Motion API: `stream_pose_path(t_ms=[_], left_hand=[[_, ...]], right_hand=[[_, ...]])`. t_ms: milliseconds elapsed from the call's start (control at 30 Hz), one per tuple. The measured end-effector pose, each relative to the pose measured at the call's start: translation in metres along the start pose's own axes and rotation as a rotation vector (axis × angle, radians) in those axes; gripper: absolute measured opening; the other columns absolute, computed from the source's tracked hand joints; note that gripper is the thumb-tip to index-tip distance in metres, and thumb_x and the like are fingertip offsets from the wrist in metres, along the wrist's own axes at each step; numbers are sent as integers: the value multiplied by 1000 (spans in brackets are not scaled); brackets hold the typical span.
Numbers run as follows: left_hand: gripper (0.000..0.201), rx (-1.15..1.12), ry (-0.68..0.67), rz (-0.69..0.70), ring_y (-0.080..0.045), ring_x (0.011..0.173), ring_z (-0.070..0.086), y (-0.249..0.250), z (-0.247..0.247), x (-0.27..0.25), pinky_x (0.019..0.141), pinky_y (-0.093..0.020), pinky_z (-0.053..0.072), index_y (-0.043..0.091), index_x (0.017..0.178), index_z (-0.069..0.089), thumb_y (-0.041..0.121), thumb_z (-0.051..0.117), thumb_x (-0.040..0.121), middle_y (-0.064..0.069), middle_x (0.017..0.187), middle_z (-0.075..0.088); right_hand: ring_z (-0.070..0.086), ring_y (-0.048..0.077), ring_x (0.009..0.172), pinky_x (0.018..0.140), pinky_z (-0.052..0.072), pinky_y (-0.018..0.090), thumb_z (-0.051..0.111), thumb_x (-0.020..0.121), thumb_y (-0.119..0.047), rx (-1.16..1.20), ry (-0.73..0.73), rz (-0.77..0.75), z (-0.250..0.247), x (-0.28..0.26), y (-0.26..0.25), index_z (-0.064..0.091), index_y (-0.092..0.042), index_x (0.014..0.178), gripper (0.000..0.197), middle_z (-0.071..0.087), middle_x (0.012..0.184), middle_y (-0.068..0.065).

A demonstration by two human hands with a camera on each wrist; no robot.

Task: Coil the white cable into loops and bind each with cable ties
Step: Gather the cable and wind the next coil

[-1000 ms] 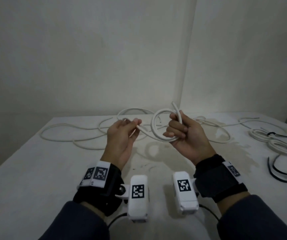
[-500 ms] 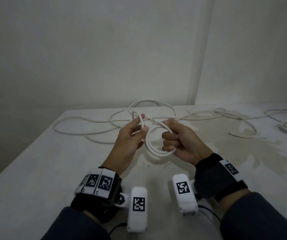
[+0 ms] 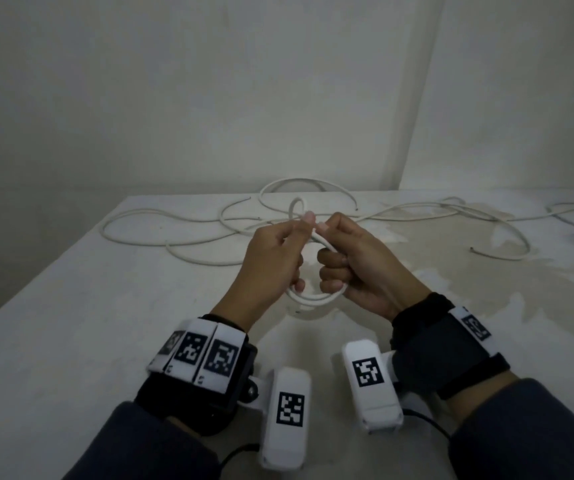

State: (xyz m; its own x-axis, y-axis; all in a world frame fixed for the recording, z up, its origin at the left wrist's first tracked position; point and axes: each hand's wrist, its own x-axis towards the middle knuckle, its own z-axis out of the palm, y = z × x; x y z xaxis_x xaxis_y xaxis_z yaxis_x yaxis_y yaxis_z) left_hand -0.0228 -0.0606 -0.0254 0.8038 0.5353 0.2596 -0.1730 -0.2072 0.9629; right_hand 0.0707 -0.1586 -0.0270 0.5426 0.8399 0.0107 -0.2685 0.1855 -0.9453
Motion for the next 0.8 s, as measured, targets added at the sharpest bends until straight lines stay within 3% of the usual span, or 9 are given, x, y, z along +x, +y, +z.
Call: stream_pose_path(t_ms=[100, 167, 300, 400, 467, 533, 600, 700, 800], left_hand=[[35, 156, 38, 68, -7, 35, 37, 0, -3, 1, 43, -26, 45, 18, 68, 61, 27, 48, 99, 11, 38, 37], [41, 213, 79, 96, -9, 35, 36, -1, -5, 3, 41, -25, 43, 18, 58, 54, 22, 46, 98, 10, 37, 36], [42, 249, 74, 116, -9, 36, 33, 1, -8, 1, 42, -27, 42, 11, 58, 48, 22, 46, 98, 9, 41, 34], [40, 276, 34, 139, -7, 37, 34, 3, -8, 0, 45, -29, 42, 6, 66, 56, 27, 46, 99, 10, 41, 36], [39, 357, 27, 209, -4, 39, 35, 3, -10, -2, 47, -27, 38, 12, 66, 59, 29, 47, 99, 11, 40, 39], [38, 462, 7, 284, -5, 42, 39, 3, -11, -4, 48, -28, 37, 6, 72, 63, 30, 48, 98, 10, 44, 45], [42, 497, 2, 326, -8, 46, 44, 0, -13, -4, 50, -30, 39, 1, 76, 65, 33, 49, 97, -1, 53, 53], [47, 502, 29, 363, -21, 64, 59, -4, -14, -2, 62, -33, 43, 3, 79, 67, 43, 47, 93, -12, 69, 65], [44, 465, 80, 366, -10, 66, 59, -5, -14, 1, 61, -24, 42, 10, 79, 69, 46, 46, 88, 0, 67, 65]], right_hand=[[18, 8, 38, 39, 27, 19, 47, 100, -22, -8, -11, -3, 3, -3, 1, 45, -19, 75, 25, 24, 48, -5], [20, 9, 40, 41, 30, 21, 46, 100, -21, -21, -33, -33, 5, -4, 3, 45, -20, 96, 4, 25, 50, -4], [21, 11, 46, 48, 36, 26, 41, 103, -21, -156, -135, -100, 4, -9, 2, 37, -48, 135, 42, 12, 68, 7], [25, 11, 45, 50, 38, 28, 40, 103, -22, -189, -139, -120, 4, -10, 1, 44, -40, 134, 36, 17, 67, 8], [38, 13, 48, 53, 43, 30, 43, 102, -23, -236, -101, -177, 3, -8, 2, 46, -33, 129, 29, 40, 59, 4], [51, 19, 60, 63, 48, 34, 48, 100, -26, -396, -33, -252, 1, -6, 1, 47, -29, 121, 21, 58, 73, 16], [55, 20, 83, 78, 45, 31, 52, 97, -32, -607, 40, -327, -7, -4, 1, 50, -32, 111, 14, 57, 92, 23], [45, 7, 113, 91, 34, 12, 60, 93, -32, -840, 149, -442, -17, -2, -1, 53, -35, 97, 8, 51, 116, 3], [60, 12, 99, 93, 43, 27, 67, 88, -26, -815, 177, -591, -19, 1, -4, 57, -27, 86, 11, 65, 99, 0]])
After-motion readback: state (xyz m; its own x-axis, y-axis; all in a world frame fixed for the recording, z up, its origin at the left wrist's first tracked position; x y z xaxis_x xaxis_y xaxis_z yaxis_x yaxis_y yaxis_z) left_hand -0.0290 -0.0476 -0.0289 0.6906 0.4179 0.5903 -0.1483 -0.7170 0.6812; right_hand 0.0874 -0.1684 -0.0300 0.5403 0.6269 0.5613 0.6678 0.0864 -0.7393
